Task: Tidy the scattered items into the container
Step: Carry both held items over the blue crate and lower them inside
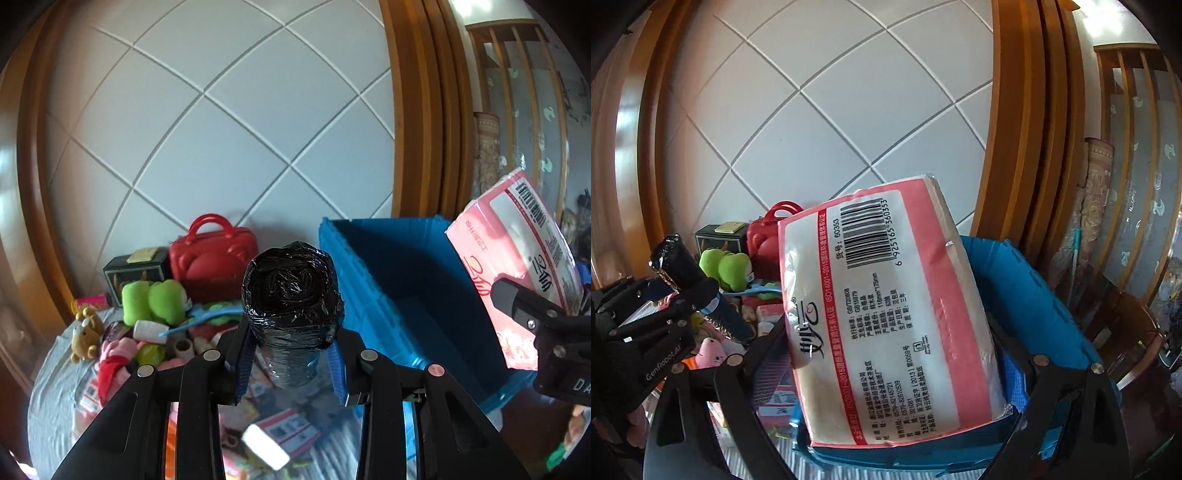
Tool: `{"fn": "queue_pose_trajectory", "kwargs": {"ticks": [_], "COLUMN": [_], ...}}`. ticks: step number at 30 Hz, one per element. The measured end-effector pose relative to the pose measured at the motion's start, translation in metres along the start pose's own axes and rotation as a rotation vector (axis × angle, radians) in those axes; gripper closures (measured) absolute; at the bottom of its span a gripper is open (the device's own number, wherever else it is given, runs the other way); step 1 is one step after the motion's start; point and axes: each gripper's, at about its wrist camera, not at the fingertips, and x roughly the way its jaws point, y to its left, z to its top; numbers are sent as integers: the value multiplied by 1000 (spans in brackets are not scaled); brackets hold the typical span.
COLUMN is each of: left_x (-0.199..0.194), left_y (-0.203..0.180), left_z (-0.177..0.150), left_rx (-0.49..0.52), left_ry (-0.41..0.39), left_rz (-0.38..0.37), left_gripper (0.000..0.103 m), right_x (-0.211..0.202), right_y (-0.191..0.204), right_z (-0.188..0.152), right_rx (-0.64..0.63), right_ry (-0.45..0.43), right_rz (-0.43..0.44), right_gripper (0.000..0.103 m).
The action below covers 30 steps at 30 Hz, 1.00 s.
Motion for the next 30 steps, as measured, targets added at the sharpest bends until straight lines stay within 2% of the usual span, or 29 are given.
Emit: {"fn": "queue_pose_trajectory", "kwargs": {"ticks": [3, 6, 9, 12, 16, 19, 25, 30], "left_x": [16, 38, 69, 97, 121, 136, 162, 182], "left_y": [-66, -120, -167, -198, -213, -219, -221, -224], "left_z": [19, 30, 38, 36, 31, 26, 9, -8], "left_rx": [-9, -16, 14, 63, 87, 80, 103, 112], "left_ry": [4, 55, 164, 293, 361, 413, 518, 617], "left_rz": [-33, -56, -87, -85, -41, -42, -38, -48], "left_gripper": [69, 69, 69, 69, 69, 69, 69, 69], "right_x": [21, 45, 70, 96, 122, 137, 178, 198], "right_y": [-62, -111, -147, -169, -175, -181, -180, -178], "right_z": [-4, -12, -17, -20, -22, -25, -33, -49], "right_rx": [-15, -28, -35, -51, -114, -68, -58, -79], "right_ry": [28, 87, 171, 263, 318, 352, 466, 552], "right_rz": [-28, -47, -37, -24, -39, 15, 63, 52], "right_gripper": [8, 8, 9, 9, 9, 9, 9, 9]}}
